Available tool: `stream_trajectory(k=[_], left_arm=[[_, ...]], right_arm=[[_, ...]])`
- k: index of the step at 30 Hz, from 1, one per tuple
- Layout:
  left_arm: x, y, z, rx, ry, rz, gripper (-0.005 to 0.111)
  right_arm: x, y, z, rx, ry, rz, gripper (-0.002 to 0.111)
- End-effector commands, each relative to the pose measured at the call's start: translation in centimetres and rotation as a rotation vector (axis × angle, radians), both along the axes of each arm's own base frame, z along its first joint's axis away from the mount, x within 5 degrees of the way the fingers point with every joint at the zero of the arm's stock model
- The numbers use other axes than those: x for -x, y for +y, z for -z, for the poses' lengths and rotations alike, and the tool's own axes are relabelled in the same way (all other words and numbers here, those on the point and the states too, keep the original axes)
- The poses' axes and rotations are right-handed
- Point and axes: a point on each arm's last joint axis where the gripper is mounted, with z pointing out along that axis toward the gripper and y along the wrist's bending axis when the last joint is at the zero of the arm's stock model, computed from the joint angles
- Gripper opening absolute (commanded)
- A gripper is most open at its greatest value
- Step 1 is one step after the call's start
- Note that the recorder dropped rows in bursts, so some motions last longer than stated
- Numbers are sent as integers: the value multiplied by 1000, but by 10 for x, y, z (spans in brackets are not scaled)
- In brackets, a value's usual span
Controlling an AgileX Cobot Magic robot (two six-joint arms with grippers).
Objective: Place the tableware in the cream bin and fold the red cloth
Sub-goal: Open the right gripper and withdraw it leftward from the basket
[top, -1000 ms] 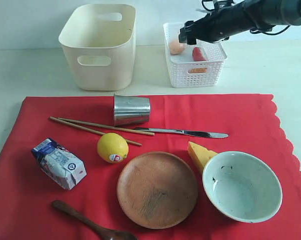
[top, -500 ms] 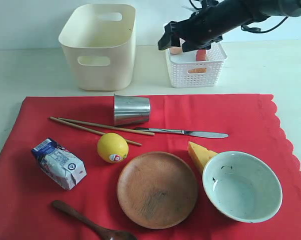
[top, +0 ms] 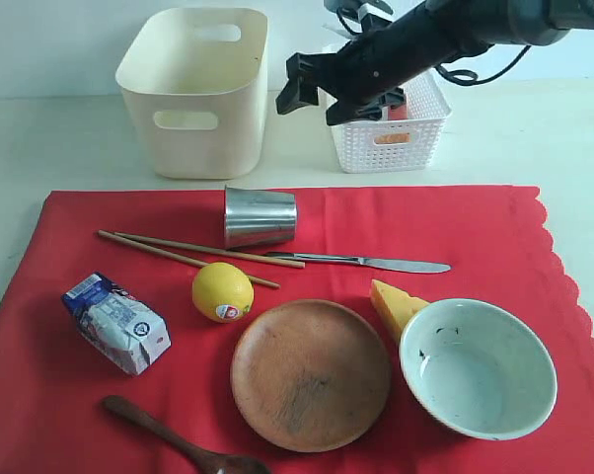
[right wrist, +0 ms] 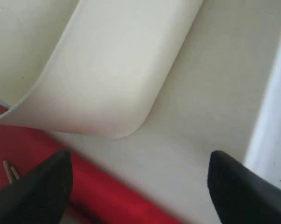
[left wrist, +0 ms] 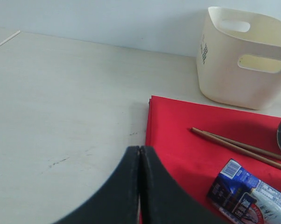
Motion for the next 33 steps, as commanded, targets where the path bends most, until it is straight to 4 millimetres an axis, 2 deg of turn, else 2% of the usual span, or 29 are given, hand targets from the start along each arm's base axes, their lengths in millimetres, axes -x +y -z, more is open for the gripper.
stream_trajectory(k=[1,4,6,8,11,19,23,33], left_arm=[[0,0,0,-3,-10,-2,0],[0,0,0,-3,-10,-2,0],[0,0,0,-3,-10,-2,0],[0,0,0,-3,-10,-2,0],[0,0,0,-3,-10,-2,0],[0,0,0,-3,-10,-2,0],[0,0,0,-3,-10,-2,0],[0,0,0,-3,-10,-2,0]], right_arm=[[1,-2,-27,35,-129,-64,76],[1,-7,-29,110,-173,-89,76],[0,-13,-22,203,-157,-82,76],[1,-14,-11,218,-97,-71,76],[3,-7,1,126,-9,-67,76],[4,2,-6,-15,1,-56,76],[3,0,-18,-15,-34,-45,76],[22,-4,-77,58,-220,-218,76]])
